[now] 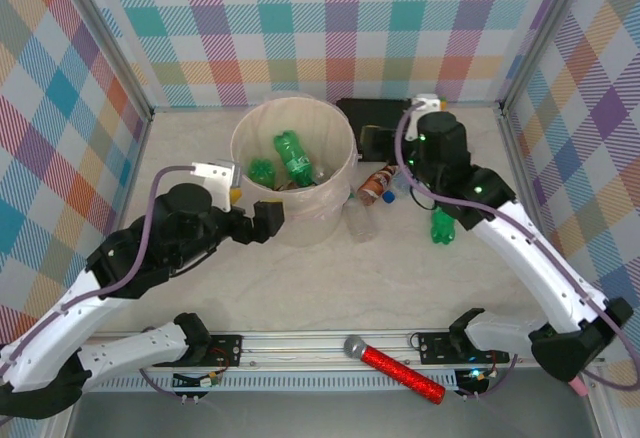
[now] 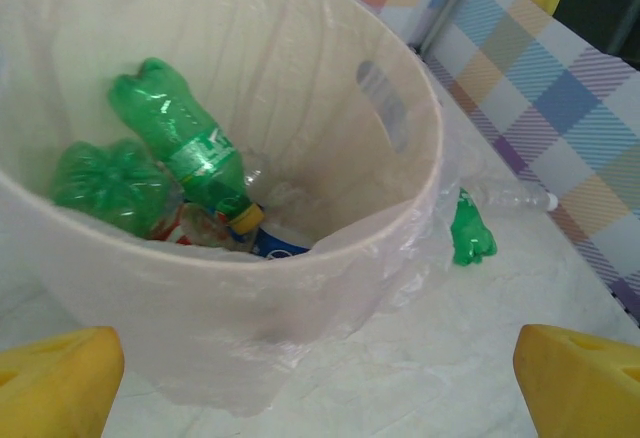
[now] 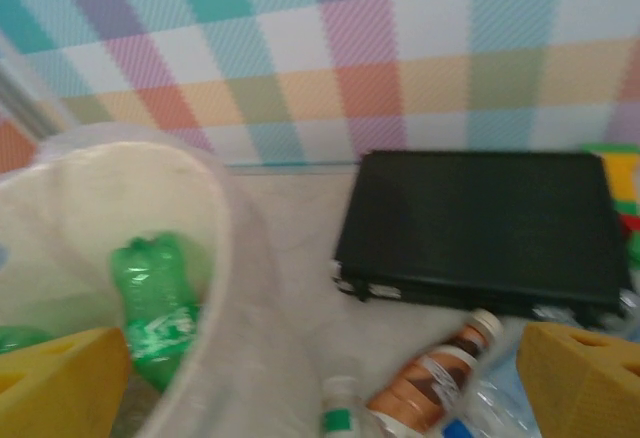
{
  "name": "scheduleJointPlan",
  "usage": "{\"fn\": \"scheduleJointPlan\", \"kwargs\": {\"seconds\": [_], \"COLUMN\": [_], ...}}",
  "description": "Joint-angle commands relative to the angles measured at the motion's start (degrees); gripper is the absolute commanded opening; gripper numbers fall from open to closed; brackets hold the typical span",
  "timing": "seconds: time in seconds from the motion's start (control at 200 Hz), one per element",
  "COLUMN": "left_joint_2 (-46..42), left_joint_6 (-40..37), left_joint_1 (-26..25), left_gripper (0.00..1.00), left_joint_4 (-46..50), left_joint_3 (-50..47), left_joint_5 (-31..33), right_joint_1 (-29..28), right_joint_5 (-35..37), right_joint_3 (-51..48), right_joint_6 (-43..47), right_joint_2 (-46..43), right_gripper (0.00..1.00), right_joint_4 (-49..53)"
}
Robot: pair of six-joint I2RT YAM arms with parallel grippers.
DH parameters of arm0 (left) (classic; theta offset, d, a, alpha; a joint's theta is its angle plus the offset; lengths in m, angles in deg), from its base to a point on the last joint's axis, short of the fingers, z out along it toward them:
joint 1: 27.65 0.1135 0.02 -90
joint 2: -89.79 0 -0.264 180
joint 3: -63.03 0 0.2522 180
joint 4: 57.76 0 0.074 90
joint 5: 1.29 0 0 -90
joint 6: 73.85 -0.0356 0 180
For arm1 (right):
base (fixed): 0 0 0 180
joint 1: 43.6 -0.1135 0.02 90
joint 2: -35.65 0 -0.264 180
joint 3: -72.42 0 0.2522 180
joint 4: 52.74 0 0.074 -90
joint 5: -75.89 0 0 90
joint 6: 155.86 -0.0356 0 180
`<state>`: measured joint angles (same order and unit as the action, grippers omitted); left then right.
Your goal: Put the plastic bottles in the bin
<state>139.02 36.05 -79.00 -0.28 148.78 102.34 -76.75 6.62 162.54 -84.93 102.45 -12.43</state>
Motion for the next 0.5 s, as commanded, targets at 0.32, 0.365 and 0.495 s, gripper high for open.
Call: {"fn": "scheduleJointPlan", "kwargs": {"seconds": [0.32, 0.365, 0.495], "left_joint_2": [4.10, 4.23, 4.58], "left_joint_6": [-1.39, -1.49, -1.75], "left_joint_1": [-1.45, -1.57, -1.86], "left_gripper": [1.00, 1.00, 1.00], "left_joint_4": [-1.24, -1.11, -1.01], "left_joint_3": [3.42, 3.52, 3.62], "left_joint_5": [-6.72, -6.77, -7.02], "right_joint_1": [12.61, 13.96, 18.90], "right_joint_5": [-5.77, -6.29, -7.59], "right_joint_3": [-14.91, -16.30, -19.46], "right_joint_6": [-8.43, -9.04, -10.18], "right_joint_2": [-6.61, -6.77, -5.57], "right_gripper": [0.99, 0.99, 1.00], "right_joint_4": [5.51, 5.63, 6.63]}}
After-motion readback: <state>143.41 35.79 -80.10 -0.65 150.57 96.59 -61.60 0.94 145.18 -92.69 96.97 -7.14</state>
